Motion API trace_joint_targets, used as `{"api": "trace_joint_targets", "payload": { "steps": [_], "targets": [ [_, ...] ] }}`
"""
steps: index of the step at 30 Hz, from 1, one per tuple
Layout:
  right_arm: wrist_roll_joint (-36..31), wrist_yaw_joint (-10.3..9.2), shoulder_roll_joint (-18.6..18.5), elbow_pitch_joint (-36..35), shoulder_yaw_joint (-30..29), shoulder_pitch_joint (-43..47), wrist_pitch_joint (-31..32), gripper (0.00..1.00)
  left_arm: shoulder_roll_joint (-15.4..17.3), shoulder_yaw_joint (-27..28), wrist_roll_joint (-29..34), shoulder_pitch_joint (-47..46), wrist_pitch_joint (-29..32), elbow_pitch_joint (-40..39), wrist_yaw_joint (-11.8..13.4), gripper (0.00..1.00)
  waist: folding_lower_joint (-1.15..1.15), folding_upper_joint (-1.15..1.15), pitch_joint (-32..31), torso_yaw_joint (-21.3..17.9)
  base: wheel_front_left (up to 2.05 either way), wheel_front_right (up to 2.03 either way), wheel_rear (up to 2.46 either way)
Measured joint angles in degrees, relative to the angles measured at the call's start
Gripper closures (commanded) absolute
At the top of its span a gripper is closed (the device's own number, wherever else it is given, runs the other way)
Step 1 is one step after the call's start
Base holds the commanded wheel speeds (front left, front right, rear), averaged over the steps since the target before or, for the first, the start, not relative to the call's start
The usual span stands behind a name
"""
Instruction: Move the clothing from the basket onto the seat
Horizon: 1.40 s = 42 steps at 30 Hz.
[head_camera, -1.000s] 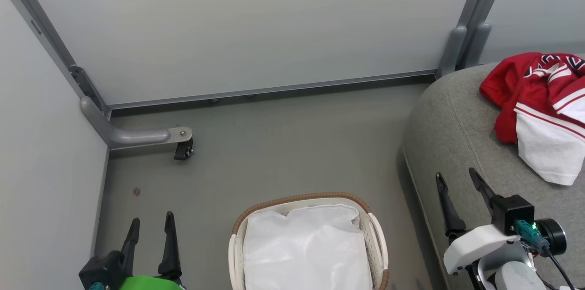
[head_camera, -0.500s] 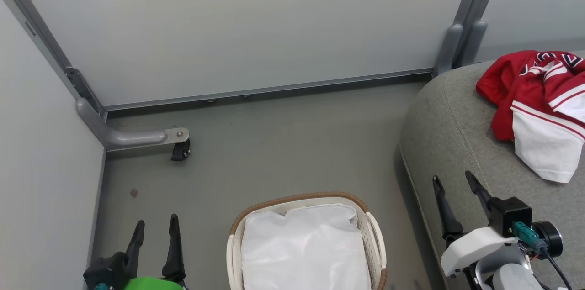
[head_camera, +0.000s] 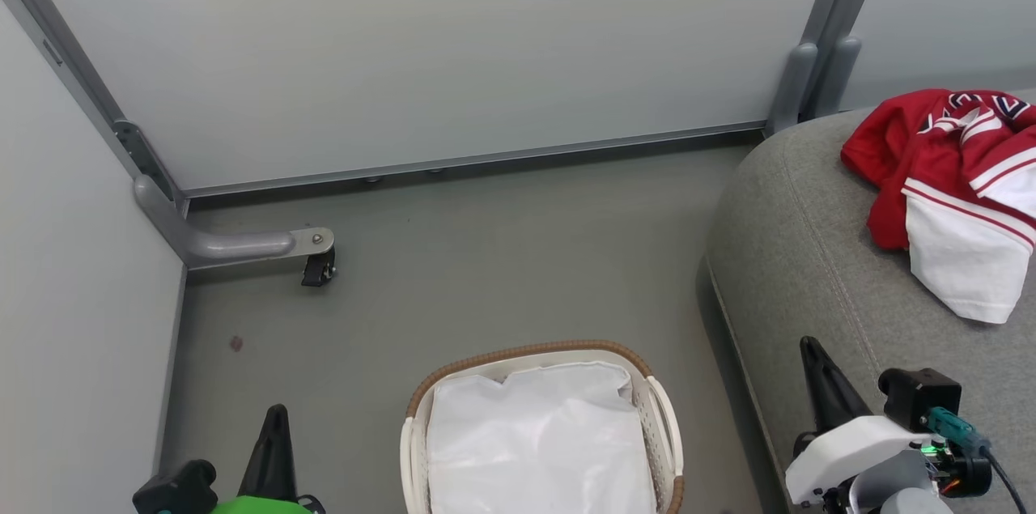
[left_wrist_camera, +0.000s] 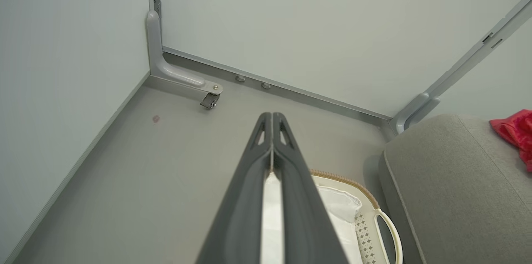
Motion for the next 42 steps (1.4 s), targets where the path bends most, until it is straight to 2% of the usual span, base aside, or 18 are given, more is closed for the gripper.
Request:
{"api": "trace_joint_targets", "payload": {
  "steps": [19, 42],
  "targets": [
    [19.8, 0.00, -0.1, -2.2, -1.1, 0.0, 4.5, 1.00, 0.2, 1.7, -16.5, -1.3, 4.3, -1.7, 0.0, 1.00, 0.00, 0.00, -0.1, -0.3, 0.00, 0.00, 0.00],
    [38.4, 0.00, -0.2, -4.0, -2.4, -0.2, 9.2, 1.00, 0.5, 3.7, -32.3, -3.5, 8.8, -3.2, 0.0, 1.00, 0.00, 0.00, -0.2, -0.8, 0.00, 0.00, 0.00]
  ]
}}
